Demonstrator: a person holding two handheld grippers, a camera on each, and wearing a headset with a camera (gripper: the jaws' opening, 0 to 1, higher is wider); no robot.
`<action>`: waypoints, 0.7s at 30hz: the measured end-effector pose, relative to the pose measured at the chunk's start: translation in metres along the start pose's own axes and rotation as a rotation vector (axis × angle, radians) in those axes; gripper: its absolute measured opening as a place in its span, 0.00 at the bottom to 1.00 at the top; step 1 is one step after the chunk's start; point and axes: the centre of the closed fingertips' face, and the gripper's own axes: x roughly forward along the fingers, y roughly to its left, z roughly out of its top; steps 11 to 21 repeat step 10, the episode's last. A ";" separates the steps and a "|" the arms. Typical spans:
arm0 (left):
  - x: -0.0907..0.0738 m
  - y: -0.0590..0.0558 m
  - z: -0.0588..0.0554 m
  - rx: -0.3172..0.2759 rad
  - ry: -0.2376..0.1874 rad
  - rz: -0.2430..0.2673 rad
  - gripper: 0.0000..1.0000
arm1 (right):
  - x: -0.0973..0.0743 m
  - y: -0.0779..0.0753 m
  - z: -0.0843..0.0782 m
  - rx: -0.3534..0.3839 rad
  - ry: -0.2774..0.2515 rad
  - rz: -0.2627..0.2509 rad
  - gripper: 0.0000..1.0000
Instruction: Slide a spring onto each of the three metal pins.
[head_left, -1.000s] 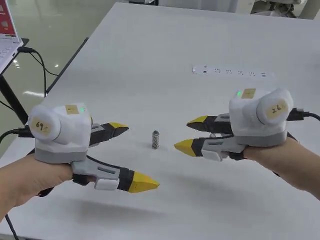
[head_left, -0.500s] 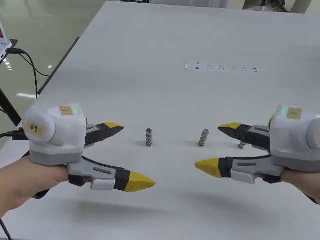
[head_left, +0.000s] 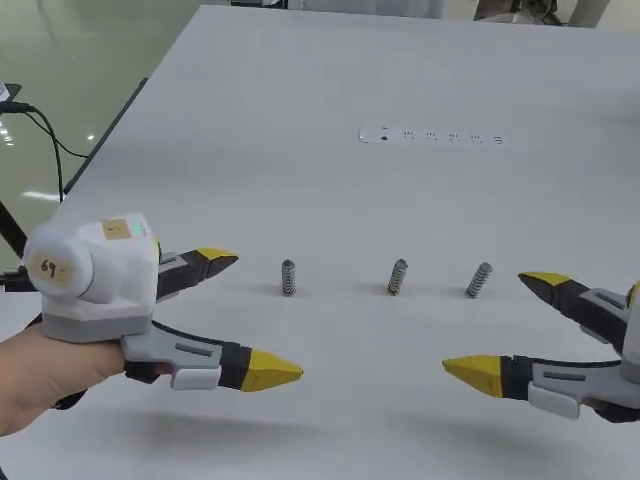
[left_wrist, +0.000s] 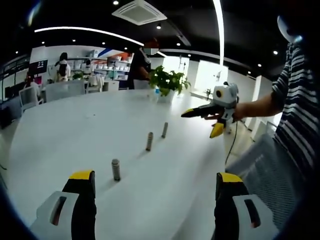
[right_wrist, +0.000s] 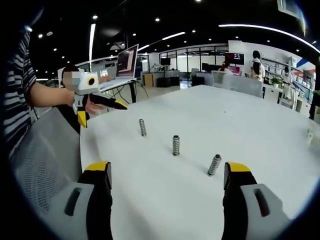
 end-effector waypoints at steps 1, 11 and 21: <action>0.000 0.000 0.000 0.002 0.001 0.003 0.98 | -0.002 -0.001 0.000 0.000 -0.003 -0.004 0.95; -0.005 -0.006 -0.007 0.041 0.025 0.009 0.98 | -0.013 -0.007 -0.014 -0.007 0.024 0.001 0.99; -0.005 -0.006 -0.007 0.041 0.025 0.009 0.98 | -0.013 -0.007 -0.014 -0.007 0.024 0.001 0.99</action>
